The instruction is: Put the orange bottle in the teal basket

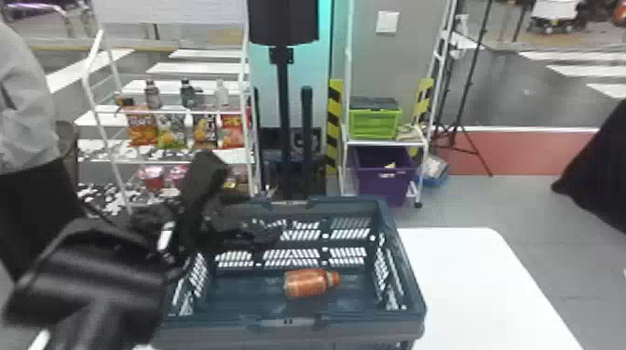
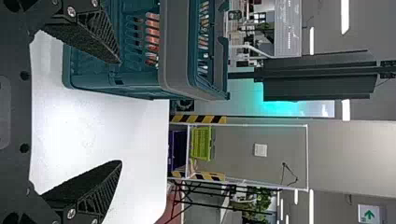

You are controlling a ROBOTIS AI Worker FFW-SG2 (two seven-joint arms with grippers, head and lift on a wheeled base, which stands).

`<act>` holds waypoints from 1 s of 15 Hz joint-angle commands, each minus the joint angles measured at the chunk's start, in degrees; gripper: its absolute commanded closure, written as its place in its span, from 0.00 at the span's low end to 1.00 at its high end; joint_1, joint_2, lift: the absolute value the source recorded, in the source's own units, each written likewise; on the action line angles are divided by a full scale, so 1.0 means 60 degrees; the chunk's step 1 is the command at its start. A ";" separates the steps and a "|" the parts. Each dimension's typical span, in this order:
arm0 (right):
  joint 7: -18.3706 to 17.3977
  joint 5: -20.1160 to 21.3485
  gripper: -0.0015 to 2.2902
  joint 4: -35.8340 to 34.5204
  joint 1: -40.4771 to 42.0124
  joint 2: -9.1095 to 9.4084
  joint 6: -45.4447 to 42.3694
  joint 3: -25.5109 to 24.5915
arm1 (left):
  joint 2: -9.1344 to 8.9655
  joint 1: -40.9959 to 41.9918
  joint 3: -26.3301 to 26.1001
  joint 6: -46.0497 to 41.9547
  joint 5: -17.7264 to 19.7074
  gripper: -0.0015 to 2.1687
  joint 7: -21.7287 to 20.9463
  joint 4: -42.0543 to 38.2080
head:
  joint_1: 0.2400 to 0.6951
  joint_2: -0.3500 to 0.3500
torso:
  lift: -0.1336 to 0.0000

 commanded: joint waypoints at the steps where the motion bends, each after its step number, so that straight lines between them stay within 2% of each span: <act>1: 0.0005 0.0017 0.06 -0.0088 0.0064 -0.0030 0.0000 -0.0065 | 0.0003 0.1886 0.0900 0.0899 0.0796 0.06 0.0769 -0.2644 | 0.57 0.50 | 1.00; 3: 0.0020 -0.0027 0.06 -0.0132 0.0078 -0.0103 -0.0030 -0.0065 | -0.0055 0.3541 0.1778 0.1339 0.1368 0.06 0.1648 -0.4344 | 0.57 0.50 | 1.00; 5: 0.0020 -0.0100 0.06 -0.0161 0.0064 -0.0205 -0.0030 -0.0065 | -0.0480 0.5241 0.2716 0.0987 0.2115 0.06 0.2586 -0.5472 | 0.57 0.50 | 1.00; 6: 0.0020 -0.0130 0.06 -0.0190 0.0064 -0.0264 -0.0030 -0.0065 | -0.0656 0.5929 0.3009 0.0343 0.2408 0.06 0.2879 -0.5735 | 0.57 0.50 | 1.00; 7: 0.0034 -0.0188 0.06 -0.0220 0.0064 -0.0308 -0.0059 -0.0065 | -0.0978 0.6720 0.3346 -0.0712 0.2891 0.06 0.3157 -0.5838 | 0.57 0.50 | 1.00; 8: 0.0034 -0.0218 0.06 -0.0234 0.0049 -0.0337 -0.0059 -0.0050 | -0.1271 0.7409 0.3404 -0.1972 0.3096 0.06 0.3450 -0.5823 | 0.57 0.50 | 1.00; 10: 0.0034 -0.0262 0.06 -0.0278 0.0049 -0.0469 -0.0059 -0.0035 | -0.1296 0.9225 0.3097 -0.5692 0.3081 0.06 0.4754 -0.5559 | 0.57 0.50 | 1.00; 11: 0.0034 -0.0306 0.06 -0.0278 0.0005 -0.0542 -0.0059 -0.0035 | -0.1296 0.9899 0.2833 -0.6981 0.3081 0.06 0.5164 -0.5281 | 0.57 0.50 | 1.00; 13: 0.0064 -0.0364 0.06 -0.0308 -0.0009 -0.0689 -0.0059 -0.0006 | -0.1296 1.0661 0.2115 -0.8651 0.2964 0.07 0.6043 -0.4490 | 0.57 0.50 | 1.00; 15: 0.0093 -0.0540 0.06 -0.0366 -0.0024 -0.0835 -0.0059 -0.0021 | -0.1296 1.0851 0.1485 -0.9442 0.2847 0.07 0.6716 -0.3582 | 0.57 0.50 | 1.00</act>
